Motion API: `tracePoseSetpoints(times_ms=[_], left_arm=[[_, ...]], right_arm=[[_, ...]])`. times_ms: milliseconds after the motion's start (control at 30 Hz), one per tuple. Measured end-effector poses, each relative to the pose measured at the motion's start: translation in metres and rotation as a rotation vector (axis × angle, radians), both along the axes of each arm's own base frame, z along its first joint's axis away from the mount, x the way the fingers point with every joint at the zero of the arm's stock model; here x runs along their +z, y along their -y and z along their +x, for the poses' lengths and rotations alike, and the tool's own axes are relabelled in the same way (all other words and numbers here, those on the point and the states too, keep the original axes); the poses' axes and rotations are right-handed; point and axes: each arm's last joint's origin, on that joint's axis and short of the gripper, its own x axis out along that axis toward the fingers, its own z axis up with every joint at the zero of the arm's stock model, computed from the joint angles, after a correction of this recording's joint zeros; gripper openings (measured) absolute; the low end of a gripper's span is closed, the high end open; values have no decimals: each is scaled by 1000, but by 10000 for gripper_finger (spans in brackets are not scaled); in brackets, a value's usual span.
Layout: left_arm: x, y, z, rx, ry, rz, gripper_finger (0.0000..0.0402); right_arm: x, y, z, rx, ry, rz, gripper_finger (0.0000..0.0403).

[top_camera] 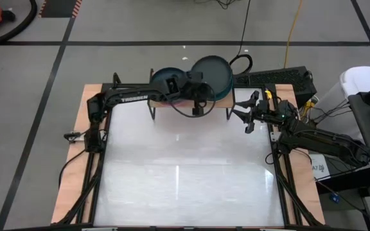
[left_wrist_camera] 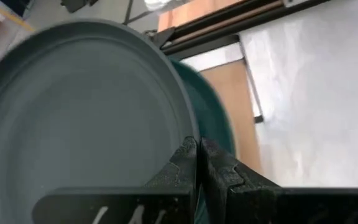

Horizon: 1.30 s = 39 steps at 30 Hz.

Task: Place and stack plates onto a shelf
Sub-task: Stack the black plate on top of the green plate on the shelf

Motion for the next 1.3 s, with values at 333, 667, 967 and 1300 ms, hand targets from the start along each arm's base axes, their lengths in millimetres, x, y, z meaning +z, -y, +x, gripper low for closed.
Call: tracePoseSetpoints(times_ms=[333,667,967,1300], left_arm=[[-3,14,3,-85,-27,-23,7],[-3,11,2,-97,-34,-18,7],[-14,6,4,-93,-60,-55,7],[-19,4,10,-89,-36,-54,40]], right_arm=[[0,0,0,0,-1,0,146],[0,0,0,0,-1,1,146],[0,0,0,0,-2,1,146],[0,0,0,0,3,-2,146]])
